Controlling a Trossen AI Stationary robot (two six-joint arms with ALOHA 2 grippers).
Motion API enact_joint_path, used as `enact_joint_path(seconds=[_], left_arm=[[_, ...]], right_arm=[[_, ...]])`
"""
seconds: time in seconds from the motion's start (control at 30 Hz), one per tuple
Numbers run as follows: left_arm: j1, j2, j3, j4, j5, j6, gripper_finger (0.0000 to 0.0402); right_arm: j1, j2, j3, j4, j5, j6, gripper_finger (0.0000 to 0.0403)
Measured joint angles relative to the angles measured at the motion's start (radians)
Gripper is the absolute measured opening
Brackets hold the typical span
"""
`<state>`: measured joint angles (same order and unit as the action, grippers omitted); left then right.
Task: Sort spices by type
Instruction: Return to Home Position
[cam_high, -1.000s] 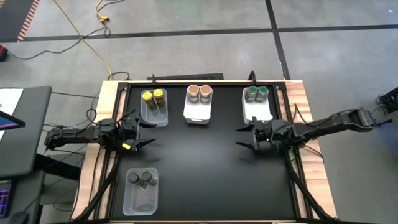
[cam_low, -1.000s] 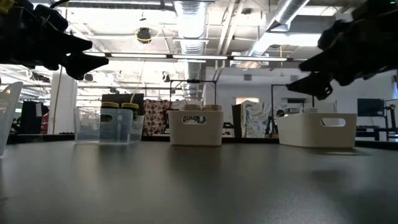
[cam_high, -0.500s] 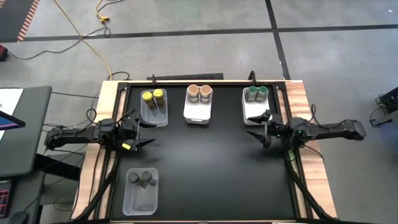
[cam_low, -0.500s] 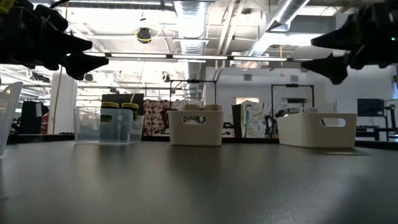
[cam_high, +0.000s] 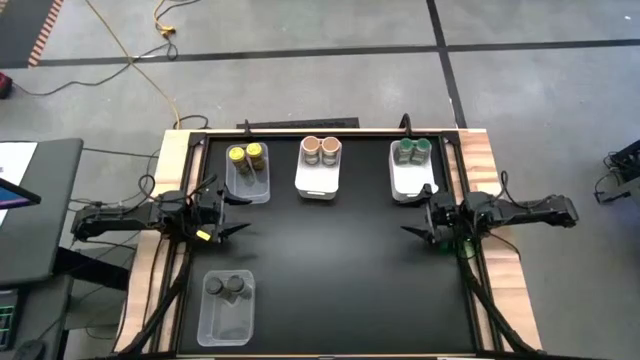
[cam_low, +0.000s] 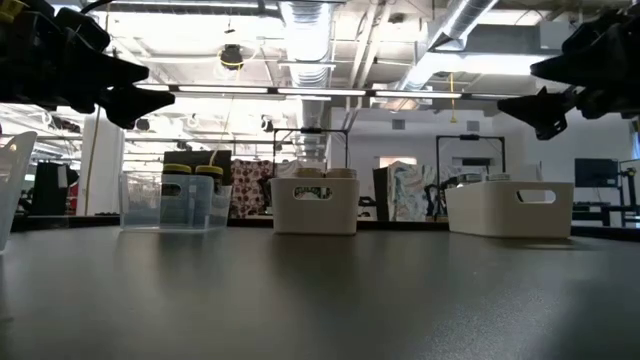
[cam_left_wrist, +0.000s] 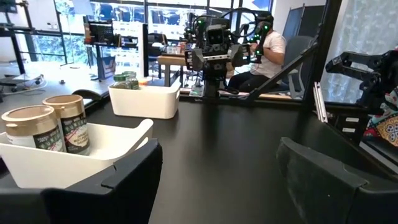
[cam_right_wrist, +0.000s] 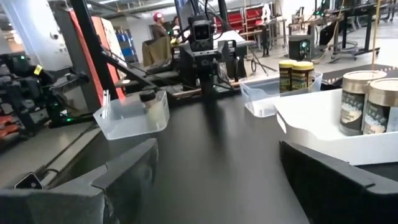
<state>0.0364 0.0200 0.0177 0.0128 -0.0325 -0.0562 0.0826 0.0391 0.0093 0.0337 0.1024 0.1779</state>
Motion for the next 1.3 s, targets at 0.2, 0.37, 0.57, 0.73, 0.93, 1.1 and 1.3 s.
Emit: enact_joint_path(seconds=[0.2, 0.37, 0.57, 0.73, 0.93, 1.1, 1.3], left_arm=[[0.000, 0.000, 0.000, 0.000, 0.000, 0.000, 0.0304], [0.000, 0.000, 0.000, 0.000, 0.000, 0.000, 0.0304], [0.000, 0.000, 0.000, 0.000, 0.000, 0.000, 0.0304], [0.000, 0.000, 0.000, 0.000, 0.000, 0.000, 0.0304], [0.000, 0.000, 0.000, 0.000, 0.000, 0.000, 0.0304], [0.000, 0.000, 0.000, 0.000, 0.000, 0.000, 0.0304], [0.000, 0.000, 0.000, 0.000, 0.000, 0.000, 0.0304]], right_arm=[[0.000, 0.016, 0.000, -0.005, -0.003, -0.013, 0.0364], [0.000, 0.056, 0.000, -0.006, -0.003, -0.030, 0.0364], [0.000, 0.117, -0.001, -0.008, -0.003, -0.073, 0.0364], [0.000, 0.162, -0.001, -0.008, -0.003, -0.074, 0.0364], [0.000, 0.204, -0.001, -0.007, -0.003, -0.074, 0.0364], [0.000, 0.211, -0.002, -0.005, -0.003, -0.074, 0.0364], [0.000, 0.211, -0.002, -0.003, -0.002, -0.074, 0.0364]])
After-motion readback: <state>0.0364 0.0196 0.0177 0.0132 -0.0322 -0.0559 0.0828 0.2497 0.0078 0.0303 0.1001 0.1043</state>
